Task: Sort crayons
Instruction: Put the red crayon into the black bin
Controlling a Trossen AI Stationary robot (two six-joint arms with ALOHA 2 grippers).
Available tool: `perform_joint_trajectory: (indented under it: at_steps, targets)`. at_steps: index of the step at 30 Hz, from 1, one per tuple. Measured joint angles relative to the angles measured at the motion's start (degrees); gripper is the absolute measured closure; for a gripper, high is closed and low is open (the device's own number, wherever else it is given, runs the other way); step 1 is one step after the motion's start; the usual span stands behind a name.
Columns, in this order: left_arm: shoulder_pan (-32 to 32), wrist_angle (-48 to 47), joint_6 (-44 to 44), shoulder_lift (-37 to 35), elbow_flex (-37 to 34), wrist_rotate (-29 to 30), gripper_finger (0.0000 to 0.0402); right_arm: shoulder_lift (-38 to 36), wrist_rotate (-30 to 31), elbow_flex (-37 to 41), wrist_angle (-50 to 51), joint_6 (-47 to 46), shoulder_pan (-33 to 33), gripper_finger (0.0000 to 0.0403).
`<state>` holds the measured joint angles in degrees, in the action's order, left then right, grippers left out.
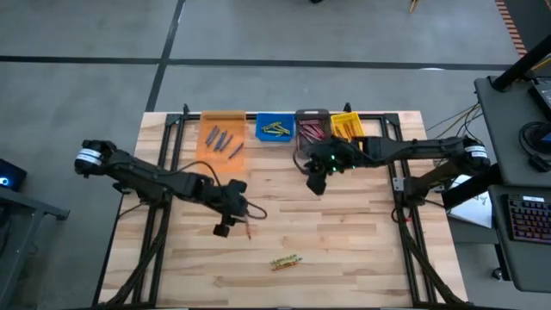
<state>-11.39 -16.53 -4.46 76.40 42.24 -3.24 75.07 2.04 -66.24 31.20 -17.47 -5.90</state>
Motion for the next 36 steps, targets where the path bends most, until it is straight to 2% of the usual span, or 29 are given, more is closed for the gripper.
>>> perform_joint_trajectory:
  at_steps: [3, 7, 13, 19, 24, 29, 36]
  targets:
    - [-2.3, 0.0, 0.2, 1.6, 0.1, 4.0, 0.0239, -0.4, 0.0, 0.0, 1.1, -1.1, 3.1, 0.0297]
    - [-3.5, 0.3, -4.2, 3.2, 0.2, 4.1, 0.0217, -0.4, 0.0, 0.0, 2.1, -2.1, 5.9, 0.0298]
    - [-3.2, 0.7, -7.7, 6.2, 0.3, 4.3, 0.0226, 0.2, 1.2, 0.7, 2.5, -3.6, 7.7, 0.0298]
    - [-3.2, 1.5, -8.9, 12.8, 0.3, 4.3, 0.0236, 0.1, 2.6, 3.4, 2.3, -5.0, 7.9, 0.0298]
    - [-3.2, 2.2, -11.4, 16.5, 0.3, 7.7, 0.0242, 0.0, 2.7, 5.9, 1.2, -6.3, 7.9, 0.0298]
    - [-3.2, 2.6, -13.3, 17.1, 0.5, 7.7, 0.0268, 0.0, 2.6, 7.3, -0.6, -7.0, 7.9, 0.0298]
    - [-3.2, 2.5, -11.9, 17.0, 0.4, 7.6, 0.0361, 0.1, 2.7, 8.6, -4.3, -5.7, 7.9, 0.0298]
